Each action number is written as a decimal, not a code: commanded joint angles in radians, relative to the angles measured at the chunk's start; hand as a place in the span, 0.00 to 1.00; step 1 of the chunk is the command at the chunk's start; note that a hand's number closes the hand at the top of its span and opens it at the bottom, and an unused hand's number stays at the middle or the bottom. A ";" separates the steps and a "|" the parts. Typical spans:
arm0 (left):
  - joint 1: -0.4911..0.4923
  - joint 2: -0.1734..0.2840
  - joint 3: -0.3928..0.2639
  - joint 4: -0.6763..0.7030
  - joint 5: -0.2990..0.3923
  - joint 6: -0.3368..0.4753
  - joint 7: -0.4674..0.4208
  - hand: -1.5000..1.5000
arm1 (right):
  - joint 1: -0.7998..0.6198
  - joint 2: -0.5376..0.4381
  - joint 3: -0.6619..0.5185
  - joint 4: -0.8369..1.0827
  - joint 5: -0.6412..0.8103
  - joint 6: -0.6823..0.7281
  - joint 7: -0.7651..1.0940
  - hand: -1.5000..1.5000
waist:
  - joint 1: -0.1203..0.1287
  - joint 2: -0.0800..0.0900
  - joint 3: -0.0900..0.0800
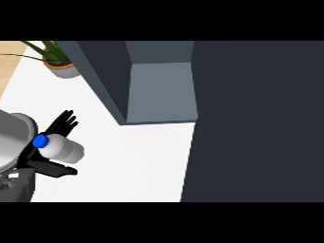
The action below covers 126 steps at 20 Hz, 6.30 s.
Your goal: Pick up the bottled water, place it into the cabinet and close the cabinet
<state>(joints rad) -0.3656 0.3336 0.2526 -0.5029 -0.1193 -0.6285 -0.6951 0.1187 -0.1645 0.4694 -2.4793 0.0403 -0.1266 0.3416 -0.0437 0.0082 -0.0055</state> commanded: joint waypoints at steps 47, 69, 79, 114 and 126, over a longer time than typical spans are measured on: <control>-0.208 -0.334 -0.630 -0.600 0.460 1.109 0.335 1.00 | 0.122 -0.114 0.055 -0.124 0.026 -0.073 -0.025 0.00 | 0.023 -0.010 0.006; -0.573 -0.334 -0.549 0.014 0.675 1.215 0.205 1.00 | 0.221 -0.128 0.059 -0.119 -0.017 -0.043 -0.137 0.00 | -0.011 0.001 0.005; -0.630 -0.334 -0.564 0.169 0.724 1.287 0.087 1.00 | 0.238 -0.140 0.009 -0.107 -0.060 0.002 -0.164 0.00 | -0.030 0.007 0.005; -0.783 -0.334 -0.468 0.282 0.698 0.888 -0.026 0.00 | 0.219 -0.088 -0.010 -0.041 -0.063 0.050 -0.196 0.00 | -0.019 0.005 0.005; -0.551 -0.333 -0.564 -0.077 0.768 0.838 0.081 0.00 | 0.224 -0.098 -0.069 -0.089 -0.056 0.058 -0.140 0.00 | 0.049 -0.014 0.005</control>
<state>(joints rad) -1.0014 0.0001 -0.3001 -0.4801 0.6573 0.2465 -0.6327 0.3454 -0.2632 0.3960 -2.4808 -0.0212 -0.0583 0.1251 -0.0203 -0.0034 0.0001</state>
